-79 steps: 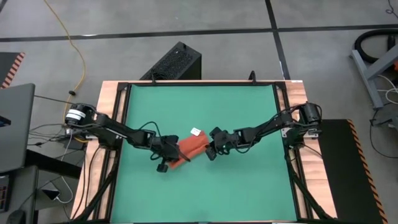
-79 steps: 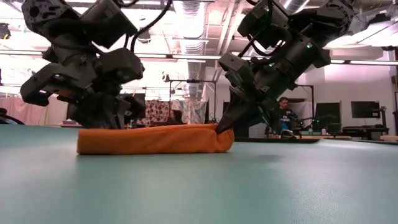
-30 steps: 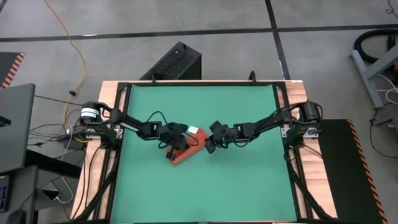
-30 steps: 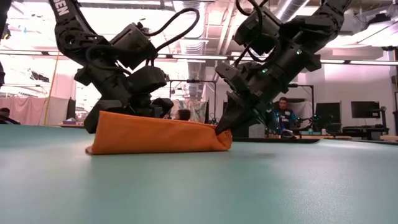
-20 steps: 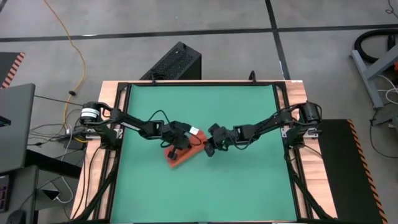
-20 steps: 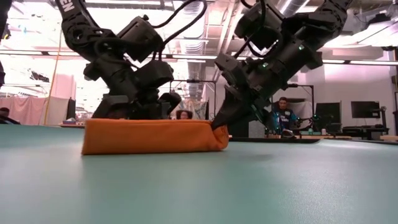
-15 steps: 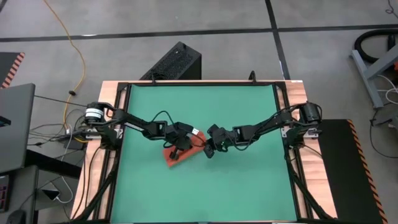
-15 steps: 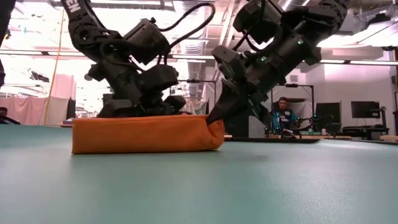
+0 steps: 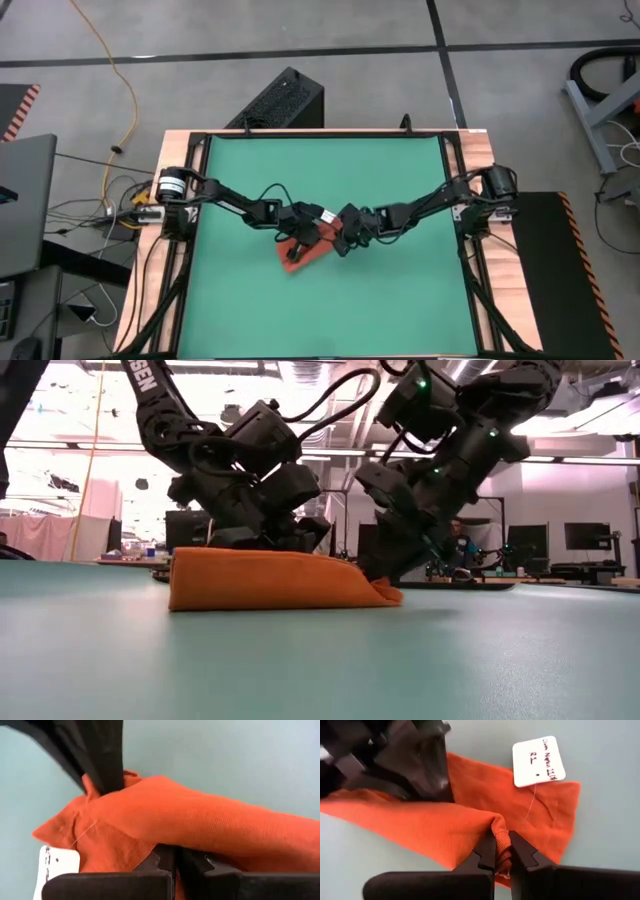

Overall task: Roll napkin
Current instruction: Roll the orange table napkin

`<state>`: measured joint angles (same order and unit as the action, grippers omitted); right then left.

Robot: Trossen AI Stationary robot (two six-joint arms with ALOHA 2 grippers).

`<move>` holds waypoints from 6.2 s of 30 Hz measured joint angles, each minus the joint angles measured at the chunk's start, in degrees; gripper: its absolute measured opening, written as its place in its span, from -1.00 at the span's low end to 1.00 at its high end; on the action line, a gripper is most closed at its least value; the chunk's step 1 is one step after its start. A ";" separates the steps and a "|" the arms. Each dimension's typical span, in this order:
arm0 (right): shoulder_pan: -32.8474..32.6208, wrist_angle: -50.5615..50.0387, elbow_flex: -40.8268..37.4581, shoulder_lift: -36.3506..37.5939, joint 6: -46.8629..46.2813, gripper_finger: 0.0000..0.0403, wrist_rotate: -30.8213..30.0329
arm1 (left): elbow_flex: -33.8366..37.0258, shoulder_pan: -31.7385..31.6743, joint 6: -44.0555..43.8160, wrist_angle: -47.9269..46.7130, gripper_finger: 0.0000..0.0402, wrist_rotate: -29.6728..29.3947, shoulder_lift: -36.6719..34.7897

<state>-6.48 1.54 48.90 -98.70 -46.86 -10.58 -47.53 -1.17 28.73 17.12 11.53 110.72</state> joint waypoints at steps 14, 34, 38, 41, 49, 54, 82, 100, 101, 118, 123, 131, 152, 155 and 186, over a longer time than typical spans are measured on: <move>-5.83 -5.07 0.51 0.22 -5.71 -0.84 -2.51 | 0.17 0.02 -1.04 0.31 -1.00 0.07 0.04; -4.55 -20.69 8.20 0.13 -2.24 -0.83 -3.65 | 0.33 -0.02 -0.88 1.07 -1.00 1.14 0.09; -3.72 -18.90 8.20 0.11 -0.60 -0.83 -2.90 | 0.35 -0.02 -0.74 1.27 -1.00 1.14 0.11; -3.07 -18.56 8.20 0.11 0.22 -0.83 -2.81 | 0.37 -0.02 -0.74 1.47 -1.00 1.21 0.11; -1.13 -18.71 8.22 0.11 1.96 -0.83 -1.54 | 0.35 -0.01 -0.72 1.70 -1.00 1.53 0.11; 0.20 -17.73 8.22 0.11 2.80 -0.83 -1.47 | 0.33 -0.02 -0.43 1.70 -1.00 1.93 0.11; -1.16 -14.21 8.48 -7.89 1.14 -0.83 2.92 | 0.37 2.51 1.88 -7.38 -1.00 -6.92 -4.82; -3.43 -15.01 8.31 -7.91 -1.74 -0.83 2.57 | 7.92 21.11 -30.01 -13.32 -1.00 -32.71 -22.69; -3.46 -14.98 8.31 -7.93 -1.74 -0.83 2.55 | 9.02 22.27 -31.98 -13.03 -1.00 -33.52 -21.91; -5.56 -22.15 15.68 -7.94 0.92 -0.83 3.79 | 12.07 29.90 -36.76 -12.88 -1.00 -33.52 -18.97; -7.13 -32.55 22.62 -8.13 3.24 -0.83 5.33 | 11.98 29.43 -33.47 -13.11 -1.00 -30.11 -18.93; -6.03 -40.13 27.54 -7.98 9.27 -0.83 14.50 | 12.87 29.40 -29.85 -13.58 -1.00 -27.17 -18.93; 5.33 -38.57 27.67 -8.79 16.75 -0.83 28.82 | 13.09 29.52 -26.86 -15.03 -1.00 -27.28 -19.35; 4.92 -38.40 27.67 -8.79 17.09 -0.83 28.67 | 12.07 30.11 -26.24 -18.97 -1.00 -31.59 -22.05; 5.25 -36.26 27.71 -8.74 19.93 -0.83 31.27 | 11.50 7.74 3.15 8.79 -1.00 -12.44 -12.23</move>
<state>-1.23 -34.72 76.62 -107.44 -26.93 20.69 -36.02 6.57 31.88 25.91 -0.91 98.48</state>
